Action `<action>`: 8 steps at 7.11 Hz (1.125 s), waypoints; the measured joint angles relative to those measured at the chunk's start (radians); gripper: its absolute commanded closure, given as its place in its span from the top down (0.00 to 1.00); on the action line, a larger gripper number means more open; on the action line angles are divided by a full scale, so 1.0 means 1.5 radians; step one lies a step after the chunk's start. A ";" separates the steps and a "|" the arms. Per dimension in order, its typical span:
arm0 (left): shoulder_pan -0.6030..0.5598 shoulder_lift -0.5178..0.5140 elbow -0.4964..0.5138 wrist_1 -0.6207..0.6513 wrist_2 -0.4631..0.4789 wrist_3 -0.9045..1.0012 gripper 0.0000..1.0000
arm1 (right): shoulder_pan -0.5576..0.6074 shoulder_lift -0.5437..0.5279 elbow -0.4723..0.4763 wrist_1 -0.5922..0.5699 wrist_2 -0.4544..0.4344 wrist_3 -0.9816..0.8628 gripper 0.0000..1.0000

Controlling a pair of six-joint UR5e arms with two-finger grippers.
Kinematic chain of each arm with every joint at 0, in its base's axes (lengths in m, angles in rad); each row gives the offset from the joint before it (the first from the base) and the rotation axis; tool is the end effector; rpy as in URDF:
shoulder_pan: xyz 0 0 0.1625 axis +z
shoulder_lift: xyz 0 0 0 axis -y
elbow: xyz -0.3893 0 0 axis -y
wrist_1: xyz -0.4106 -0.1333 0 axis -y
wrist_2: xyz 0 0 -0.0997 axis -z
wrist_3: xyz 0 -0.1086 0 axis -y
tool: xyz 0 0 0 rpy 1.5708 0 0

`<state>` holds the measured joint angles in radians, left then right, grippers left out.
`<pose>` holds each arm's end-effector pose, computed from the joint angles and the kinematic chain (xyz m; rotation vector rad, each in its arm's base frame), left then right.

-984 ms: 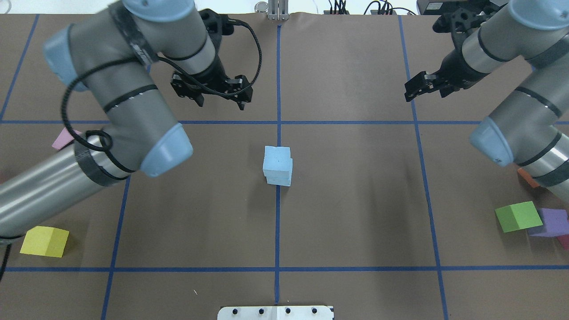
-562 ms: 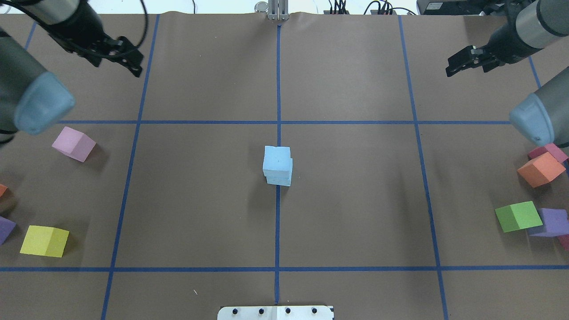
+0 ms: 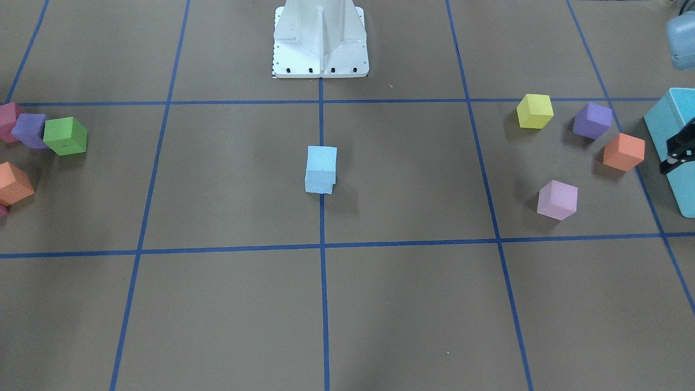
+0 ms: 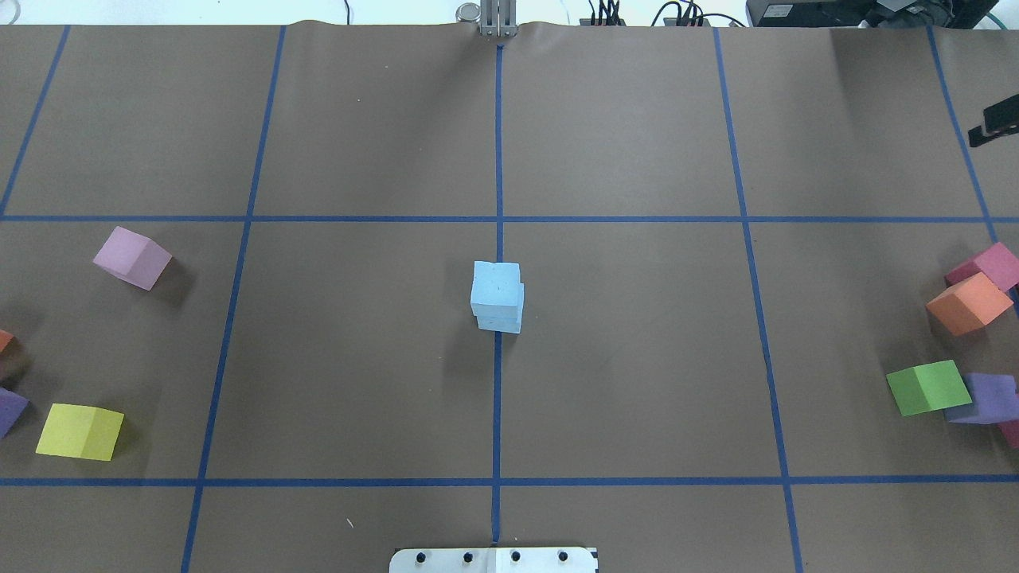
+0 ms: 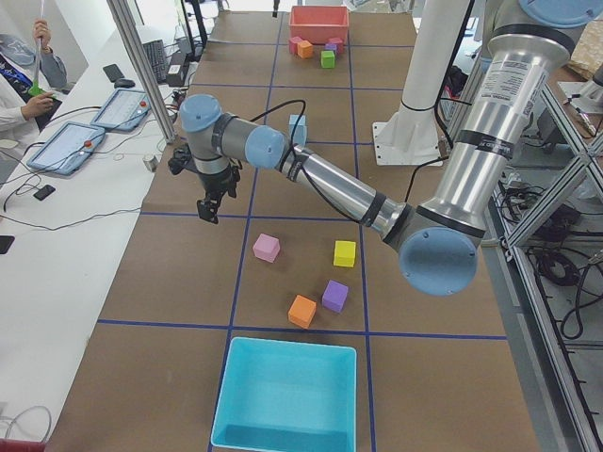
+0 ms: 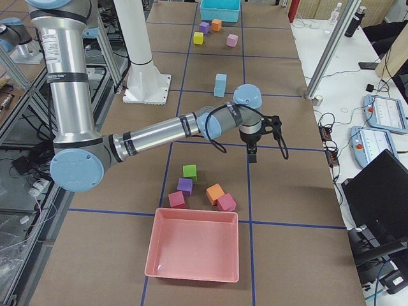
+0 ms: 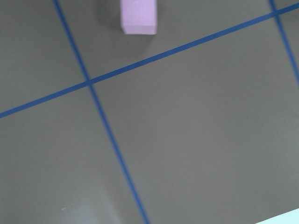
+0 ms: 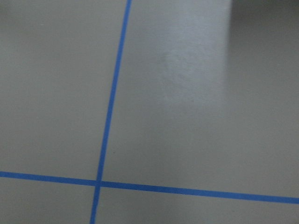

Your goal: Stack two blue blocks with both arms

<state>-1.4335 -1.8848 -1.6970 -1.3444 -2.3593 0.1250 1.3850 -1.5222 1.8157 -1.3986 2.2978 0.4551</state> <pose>0.0271 -0.6074 0.4115 0.1987 0.7903 0.3320 -0.0392 -0.5395 0.4603 0.1973 -0.8166 0.0840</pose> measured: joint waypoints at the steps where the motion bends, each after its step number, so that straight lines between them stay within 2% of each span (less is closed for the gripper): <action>1: -0.030 0.011 0.055 0.000 0.000 0.055 1.00 | 0.021 -0.048 0.001 0.000 0.002 -0.034 1.00; 3: -0.074 0.041 0.123 -0.008 0.001 0.113 1.00 | 0.051 -0.112 0.002 0.000 0.004 -0.055 1.00; 8: -0.110 0.087 0.148 -0.007 0.000 0.145 1.00 | 0.063 -0.135 0.003 0.000 0.004 -0.060 1.00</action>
<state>-1.5978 -1.7537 -1.4755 -1.3546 -2.3593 0.3418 1.4790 -1.7250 1.8197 -1.3989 2.3038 0.3652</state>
